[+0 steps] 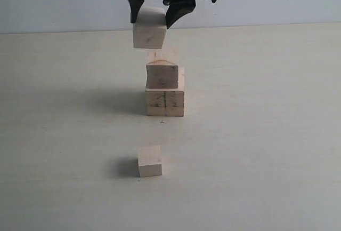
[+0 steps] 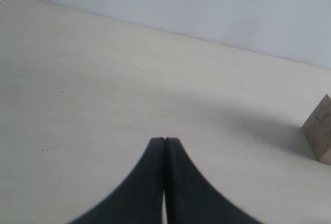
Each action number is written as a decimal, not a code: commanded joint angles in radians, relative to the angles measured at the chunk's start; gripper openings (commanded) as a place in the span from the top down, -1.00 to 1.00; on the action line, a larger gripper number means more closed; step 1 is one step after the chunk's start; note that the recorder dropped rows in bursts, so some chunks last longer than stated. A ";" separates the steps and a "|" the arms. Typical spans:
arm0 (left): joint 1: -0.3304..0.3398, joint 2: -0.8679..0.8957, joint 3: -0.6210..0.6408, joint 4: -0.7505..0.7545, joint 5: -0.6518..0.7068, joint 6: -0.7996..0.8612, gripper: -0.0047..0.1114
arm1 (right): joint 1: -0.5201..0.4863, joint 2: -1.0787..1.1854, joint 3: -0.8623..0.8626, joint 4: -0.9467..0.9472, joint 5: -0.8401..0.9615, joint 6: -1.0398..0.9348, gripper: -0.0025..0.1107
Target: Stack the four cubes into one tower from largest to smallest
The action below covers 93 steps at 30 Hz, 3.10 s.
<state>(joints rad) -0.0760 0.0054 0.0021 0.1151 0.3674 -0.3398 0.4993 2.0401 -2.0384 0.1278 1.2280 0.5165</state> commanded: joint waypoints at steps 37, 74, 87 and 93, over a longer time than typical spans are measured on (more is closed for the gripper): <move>-0.005 -0.005 -0.002 0.001 -0.011 -0.007 0.92 | 0.005 0.056 -0.001 -0.134 -0.007 0.099 0.30; -0.005 -0.005 -0.002 0.001 -0.011 -0.007 0.92 | 0.004 0.054 -0.001 -0.141 -0.007 0.028 0.34; -0.005 -0.005 -0.002 0.001 -0.011 -0.007 0.92 | 0.006 0.002 -0.001 -0.146 -0.007 -0.020 0.34; -0.005 -0.005 -0.002 0.001 -0.011 -0.007 0.92 | 0.007 0.019 -0.001 -0.102 -0.007 -0.029 0.34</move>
<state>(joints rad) -0.0760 0.0054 0.0021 0.1151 0.3674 -0.3398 0.5046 2.0589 -2.0384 0.0126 1.2280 0.5043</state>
